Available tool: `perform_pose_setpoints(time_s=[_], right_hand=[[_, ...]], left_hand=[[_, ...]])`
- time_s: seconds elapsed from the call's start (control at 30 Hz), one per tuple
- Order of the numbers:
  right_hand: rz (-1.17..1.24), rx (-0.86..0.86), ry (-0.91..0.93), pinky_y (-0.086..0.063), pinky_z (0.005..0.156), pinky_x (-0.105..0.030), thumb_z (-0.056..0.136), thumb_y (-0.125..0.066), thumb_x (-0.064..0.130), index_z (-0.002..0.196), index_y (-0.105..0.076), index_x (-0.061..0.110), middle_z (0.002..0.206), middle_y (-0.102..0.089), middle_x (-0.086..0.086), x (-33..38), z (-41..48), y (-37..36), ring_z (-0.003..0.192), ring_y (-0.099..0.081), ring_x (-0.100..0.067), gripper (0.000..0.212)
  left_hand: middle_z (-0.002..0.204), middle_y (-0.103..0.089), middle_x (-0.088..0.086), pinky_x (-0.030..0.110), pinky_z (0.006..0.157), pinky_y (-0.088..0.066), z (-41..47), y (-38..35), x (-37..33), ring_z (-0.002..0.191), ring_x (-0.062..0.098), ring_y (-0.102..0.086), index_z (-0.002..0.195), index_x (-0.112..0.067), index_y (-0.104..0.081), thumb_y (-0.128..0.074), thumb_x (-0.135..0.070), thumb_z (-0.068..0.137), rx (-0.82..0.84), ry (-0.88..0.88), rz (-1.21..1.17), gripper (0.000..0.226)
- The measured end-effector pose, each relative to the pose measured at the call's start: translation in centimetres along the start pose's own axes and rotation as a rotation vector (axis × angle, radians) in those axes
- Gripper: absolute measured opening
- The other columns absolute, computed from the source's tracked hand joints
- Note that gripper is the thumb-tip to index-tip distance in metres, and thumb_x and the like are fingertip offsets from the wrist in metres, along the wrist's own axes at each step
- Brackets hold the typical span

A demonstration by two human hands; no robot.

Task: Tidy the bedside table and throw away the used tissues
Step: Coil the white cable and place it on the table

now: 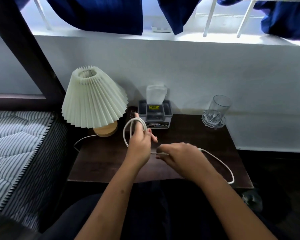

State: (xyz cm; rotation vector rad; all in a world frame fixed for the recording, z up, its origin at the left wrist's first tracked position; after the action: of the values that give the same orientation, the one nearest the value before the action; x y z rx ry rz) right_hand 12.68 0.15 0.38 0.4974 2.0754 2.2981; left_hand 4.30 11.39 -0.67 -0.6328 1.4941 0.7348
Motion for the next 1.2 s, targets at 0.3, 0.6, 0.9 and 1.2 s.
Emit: perform_pose_setpoints(time_s=[0.3, 0.6, 0.9, 1.2], right_hand=[[0.096, -0.278, -0.104, -0.037, 0.055, -0.018, 0.076, -0.06, 0.055, 0.082, -0.062, 0.03, 0.073, -0.056, 0.011, -4.7, -1.1, 2.8, 0.06, -0.051, -0.005, 0.026], [0.133, -0.34, -0.284, -0.039, 0.056, -0.028, 0.091, -0.042, 0.051, 0.097, -0.063, 0.032, 0.084, -0.059, 0.005, -6.7, -0.8, 1.8, 0.076, -0.06, -0.018, 0.029], [0.257, 0.099, -0.3, -0.047, 0.074, -0.036, 0.096, -0.038, 0.038, 0.108, -0.051, 0.035, 0.108, -0.067, -0.007, -3.9, -0.2, -0.6, 0.1, -0.061, -0.033, 0.017], [0.111, 0.232, -0.09, -0.049, 0.072, -0.039, 0.095, -0.04, 0.04, 0.106, -0.048, 0.031, 0.104, -0.067, -0.007, -0.4, -0.1, -1.2, 0.096, -0.062, -0.034, 0.017]], left_hand=[[0.054, -0.042, 0.003, 0.039, 0.078, -0.049, -1.9, -2.2, -0.3, 0.043, 0.008, -0.042, 0.13, -0.02, -0.044, -0.033, -0.024, 0.1, 0.473, 0.302, 0.114, 0.033], [0.037, -0.025, -0.008, 0.026, 0.049, -0.053, -2.4, -2.7, -2.2, 0.03, 0.002, -0.019, 0.117, -0.002, -0.059, -0.032, -0.031, 0.097, 0.624, 0.389, -0.506, 0.044], [0.044, -0.035, -0.004, 0.025, 0.059, -0.05, -1.9, -2.4, -2.7, 0.034, 0.004, -0.032, 0.132, -0.017, -0.047, -0.035, -0.029, 0.095, 0.324, 0.234, -0.922, 0.041], [0.059, -0.06, -0.004, 0.019, 0.075, -0.047, 0.2, -0.5, -1.2, 0.061, 0.009, -0.056, 0.145, -0.036, -0.011, -0.028, -0.017, 0.101, -0.108, -0.069, -0.35, 0.051]])
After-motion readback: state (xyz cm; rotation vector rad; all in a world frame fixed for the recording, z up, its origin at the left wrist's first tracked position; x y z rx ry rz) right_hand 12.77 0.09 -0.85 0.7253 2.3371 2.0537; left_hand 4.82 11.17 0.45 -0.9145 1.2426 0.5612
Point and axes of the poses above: each hand's wrist, its own z-axis towards the middle knuckle, its own y-axis out of the back of the hand, x = y × z, the point moved 1 cm from there along z, towards the middle knuckle
